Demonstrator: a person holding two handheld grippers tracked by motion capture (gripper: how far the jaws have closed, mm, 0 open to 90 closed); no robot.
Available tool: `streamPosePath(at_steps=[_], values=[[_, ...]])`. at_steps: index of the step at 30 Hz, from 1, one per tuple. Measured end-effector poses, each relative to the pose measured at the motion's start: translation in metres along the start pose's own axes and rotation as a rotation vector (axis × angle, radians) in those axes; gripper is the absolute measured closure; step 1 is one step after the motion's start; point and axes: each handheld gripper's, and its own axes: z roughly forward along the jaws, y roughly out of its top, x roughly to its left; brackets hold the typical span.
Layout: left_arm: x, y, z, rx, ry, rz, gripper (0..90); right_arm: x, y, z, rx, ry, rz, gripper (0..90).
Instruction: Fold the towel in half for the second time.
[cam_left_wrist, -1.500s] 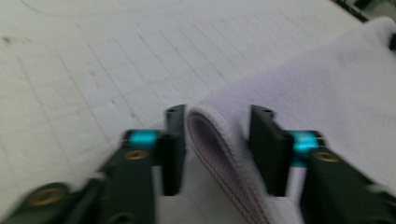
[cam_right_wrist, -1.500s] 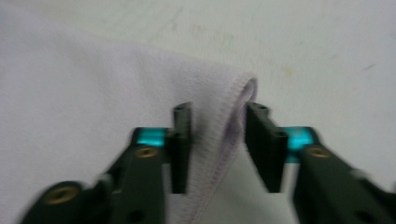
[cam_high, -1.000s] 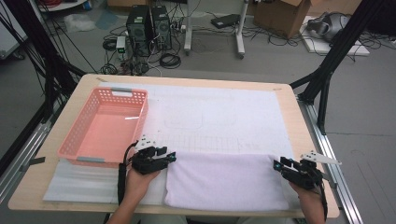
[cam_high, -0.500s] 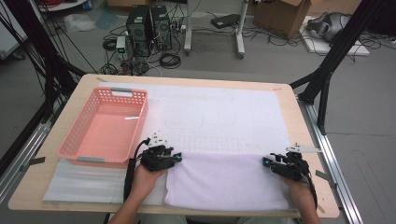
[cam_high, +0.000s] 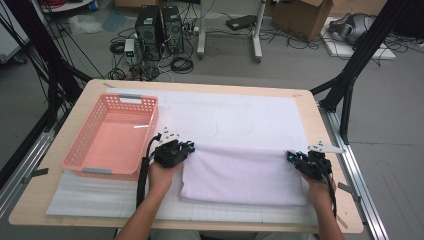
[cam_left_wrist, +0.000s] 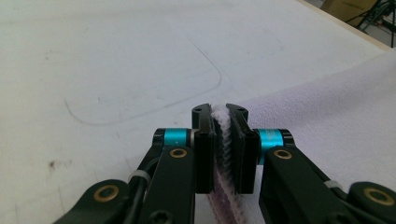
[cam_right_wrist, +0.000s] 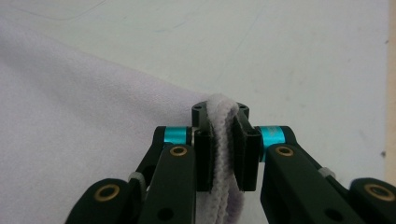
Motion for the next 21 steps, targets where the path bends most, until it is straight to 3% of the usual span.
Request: streamPosePath(at_steps=[6,8,10,12,14,17,20,21], values=[[0.010,0.018,0.018,0.003,0.016,-0.006,81.4,-0.010,0.019,0.013,-0.006,-0.041,-0.003,81.0],[0.013,0.018,0.021,-0.026,0.025,-0.027,81.3,-0.012,0.025,0.019,-0.003,-0.049,0.017,80.9],[0.014,0.015,0.026,0.005,0.035,-0.037,80.0,-0.012,0.028,0.024,-0.005,-0.057,0.037,80.7],[0.014,0.012,0.028,0.042,0.032,-0.048,68.7,-0.011,0.029,0.029,0.020,-0.070,0.048,79.3],[0.013,0.009,0.025,0.046,0.023,-0.055,55.8,-0.009,0.028,0.033,0.039,-0.070,0.061,69.8],[0.009,0.004,0.016,0.033,0.015,-0.035,51.2,-0.010,0.028,0.025,0.018,-0.102,0.070,61.7],[0.004,0.003,0.007,0.047,-0.013,-0.009,48.9,-0.012,0.028,0.005,-0.035,-0.105,0.087,60.5],[0.001,0.003,0.004,0.034,-0.013,-0.001,49.1,-0.014,0.027,-0.003,-0.049,-0.085,0.100,61.3]])
